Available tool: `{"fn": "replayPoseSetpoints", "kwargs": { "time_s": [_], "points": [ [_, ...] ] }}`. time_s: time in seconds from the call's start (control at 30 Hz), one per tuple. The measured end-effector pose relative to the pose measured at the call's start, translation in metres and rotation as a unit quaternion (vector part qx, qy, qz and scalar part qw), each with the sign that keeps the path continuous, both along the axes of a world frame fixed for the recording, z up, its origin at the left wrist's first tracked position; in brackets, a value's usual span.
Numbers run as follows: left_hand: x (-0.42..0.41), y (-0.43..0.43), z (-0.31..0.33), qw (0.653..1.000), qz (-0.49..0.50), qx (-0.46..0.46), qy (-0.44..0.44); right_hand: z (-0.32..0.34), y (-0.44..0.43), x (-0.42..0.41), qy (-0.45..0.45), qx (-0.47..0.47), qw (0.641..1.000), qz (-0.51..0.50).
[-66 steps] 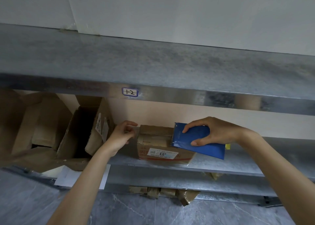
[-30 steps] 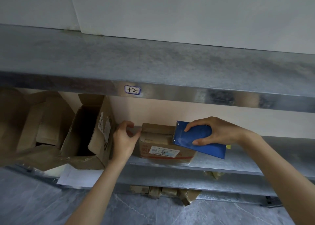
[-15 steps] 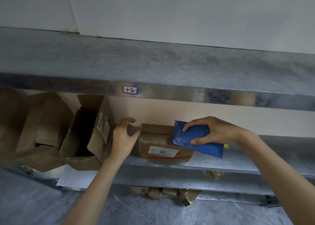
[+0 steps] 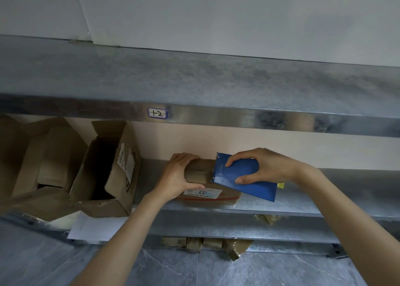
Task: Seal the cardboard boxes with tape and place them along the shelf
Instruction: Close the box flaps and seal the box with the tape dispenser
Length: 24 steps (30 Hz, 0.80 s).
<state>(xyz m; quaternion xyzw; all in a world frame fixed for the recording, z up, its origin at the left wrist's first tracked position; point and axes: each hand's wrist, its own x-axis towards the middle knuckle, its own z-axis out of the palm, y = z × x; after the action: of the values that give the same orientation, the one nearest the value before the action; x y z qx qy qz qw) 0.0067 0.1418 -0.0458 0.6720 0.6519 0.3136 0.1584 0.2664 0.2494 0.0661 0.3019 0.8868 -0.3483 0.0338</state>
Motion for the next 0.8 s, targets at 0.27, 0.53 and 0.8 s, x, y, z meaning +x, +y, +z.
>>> {"fn": "replayPoseSetpoints", "kwargs": {
  "time_s": [0.27, 0.53, 0.8],
  "points": [
    [0.0, -0.007, 0.0, 1.0, -0.007, 0.009, 0.006, 0.003, -0.008, 0.004, 0.014, 0.002, 1.0, 0.014],
    [0.0, -0.014, -0.006, 0.999, 0.005, 0.026, -0.024, 0.004, -0.011, 0.007, 0.022, -0.032, 0.999, 0.029],
    [-0.001, -0.017, -0.009, 0.999, -0.003, 0.035, -0.014, 0.008, -0.011, 0.015, 0.035, -0.078, 0.996, 0.033]
  ]
}}
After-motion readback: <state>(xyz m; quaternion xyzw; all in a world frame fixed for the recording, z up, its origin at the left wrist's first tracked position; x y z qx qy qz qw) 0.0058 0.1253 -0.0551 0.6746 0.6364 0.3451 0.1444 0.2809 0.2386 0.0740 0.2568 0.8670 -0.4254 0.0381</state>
